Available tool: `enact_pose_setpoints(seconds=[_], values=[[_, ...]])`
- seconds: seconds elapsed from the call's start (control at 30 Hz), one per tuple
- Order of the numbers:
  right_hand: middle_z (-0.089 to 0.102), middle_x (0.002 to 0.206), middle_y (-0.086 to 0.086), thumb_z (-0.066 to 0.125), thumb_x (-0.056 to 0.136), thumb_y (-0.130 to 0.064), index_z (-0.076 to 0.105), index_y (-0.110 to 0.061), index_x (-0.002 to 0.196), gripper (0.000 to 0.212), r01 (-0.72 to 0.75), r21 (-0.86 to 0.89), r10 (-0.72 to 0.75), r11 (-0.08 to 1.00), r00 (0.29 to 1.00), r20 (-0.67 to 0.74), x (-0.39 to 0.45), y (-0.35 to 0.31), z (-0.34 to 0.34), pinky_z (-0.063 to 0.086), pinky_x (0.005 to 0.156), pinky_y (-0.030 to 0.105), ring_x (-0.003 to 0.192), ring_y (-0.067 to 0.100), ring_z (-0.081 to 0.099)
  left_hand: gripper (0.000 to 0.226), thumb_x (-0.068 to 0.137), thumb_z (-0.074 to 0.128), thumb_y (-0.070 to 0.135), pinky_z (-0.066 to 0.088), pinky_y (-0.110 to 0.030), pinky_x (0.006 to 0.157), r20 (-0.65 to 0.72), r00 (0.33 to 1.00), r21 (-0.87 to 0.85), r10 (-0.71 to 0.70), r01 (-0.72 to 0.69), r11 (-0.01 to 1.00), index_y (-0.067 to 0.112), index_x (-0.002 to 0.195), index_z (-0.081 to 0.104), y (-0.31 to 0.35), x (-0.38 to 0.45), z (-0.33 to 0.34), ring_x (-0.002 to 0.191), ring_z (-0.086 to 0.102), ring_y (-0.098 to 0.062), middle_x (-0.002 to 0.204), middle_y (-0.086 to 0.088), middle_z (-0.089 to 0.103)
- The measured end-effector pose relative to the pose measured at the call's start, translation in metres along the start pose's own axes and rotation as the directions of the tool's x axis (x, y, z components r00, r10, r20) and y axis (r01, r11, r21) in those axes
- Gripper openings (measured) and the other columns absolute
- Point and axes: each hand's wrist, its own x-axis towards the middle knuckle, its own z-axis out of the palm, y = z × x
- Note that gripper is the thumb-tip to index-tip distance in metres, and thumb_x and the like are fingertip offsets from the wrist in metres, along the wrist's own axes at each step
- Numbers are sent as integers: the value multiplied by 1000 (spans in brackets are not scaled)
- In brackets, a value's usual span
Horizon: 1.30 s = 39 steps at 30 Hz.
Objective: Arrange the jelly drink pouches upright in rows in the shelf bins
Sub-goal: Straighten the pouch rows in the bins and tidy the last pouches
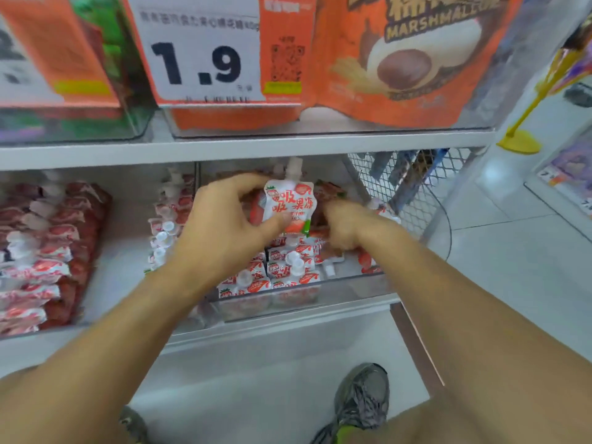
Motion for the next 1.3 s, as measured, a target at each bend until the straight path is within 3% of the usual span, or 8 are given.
enact_pose_setpoints(seconds=[0.27, 0.53, 0.63, 0.7, 0.8, 0.93, 1.1, 1.3], values=[[57, 95, -2, 91, 61, -23, 49, -26, 78, 46, -43, -70, 32, 997, 988, -151, -29, -3, -2, 47, 69, 32, 83, 20, 49, 37, 74, 81, 31, 55, -26, 82, -80, 997, -60, 15, -20, 998, 32, 107, 66, -8, -21, -8, 86, 65, -1, 97, 18, 66], [64, 85, -12, 79, 72, -51, 65, -30, 98, 36, 56, 347, 166, 936, 800, -576, -117, 4, -4, 50, 67, 28, 78, 7, 60, 26, 78, 78, 28, 58, -31, 67, -122, 989, -210, -84, 57, 976, 28, 90, 54, -2, -30, -7, 73, 67, 0, 80, 18, 69], [71, 73, -4, 76, 76, -44, 70, -16, 93, 33, 207, 873, 421, 441, 812, -405, -136, 0, 12, 50, 51, 20, 61, 7, 67, 23, 80, 75, 26, 55, -33, 66, -131, 988, -227, -80, 49, 973, 26, 89, 55, 3, -28, -1, 72, 67, -5, 79, 16, 69], [74, 79, 11, 70, 75, -43, 69, -3, 101, 47, 197, 977, 349, 84, 912, -214, -135, -3, 22, 55, 49, 30, 66, 24, 72, 20, 82, 73, 25, 56, -35, 71, -85, 991, -273, -106, 79, 959, 27, 94, 57, 7, -28, 6, 76, 67, -7, 84, 17, 70], [73, 89, 20, 68, 76, -41, 67, -2, 105, 49, 196, 977, 203, -82, 963, -176, -124, -16, 26, 58, 52, 32, 74, 32, 73, 20, 85, 71, 21, 58, -39, 76, 29, 990, -349, -139, 140, 927, 25, 101, 59, 13, -30, 16, 80, 69, -11, 90, 12, 72], [74, 83, 5, 67, 78, -56, 70, -18, 97, 43, 301, 945, 305, 126, 895, -326, -107, -29, 29, 52, 51, 30, 69, 22, 70, 14, 91, 62, 17, 53, -30, 58, 213, 951, -536, -223, 304, 787, 12, 105, 61, 19, -27, 16, 63, 63, -9, 79, 7, 70], [63, 108, -3, 36, 81, -82, 54, -34, 102, 55, 298, 839, 281, 455, 846, -453, -97, -40, 28, 51, 85, 32, 100, 8, 62, 32, 86, 68, 31, 58, -27, 73, 355, 924, -555, -143, 332, 763, 14, 112, 59, 22, -27, 24, 89, 71, -17, 101, -2, 74], [68, 110, -4, 53, 88, -45, 51, -27, 126, 42, 264, 930, 28, 256, 960, -280, -108, -5, 0, 54, 68, 17, 90, 3, 69, 41, 81, 75, 15, 57, -29, 70, 334, 938, -616, -93, 292, 731, 4, 116, 56, 16, -11, 21, 85, 71, -20, 103, -11, 72]])
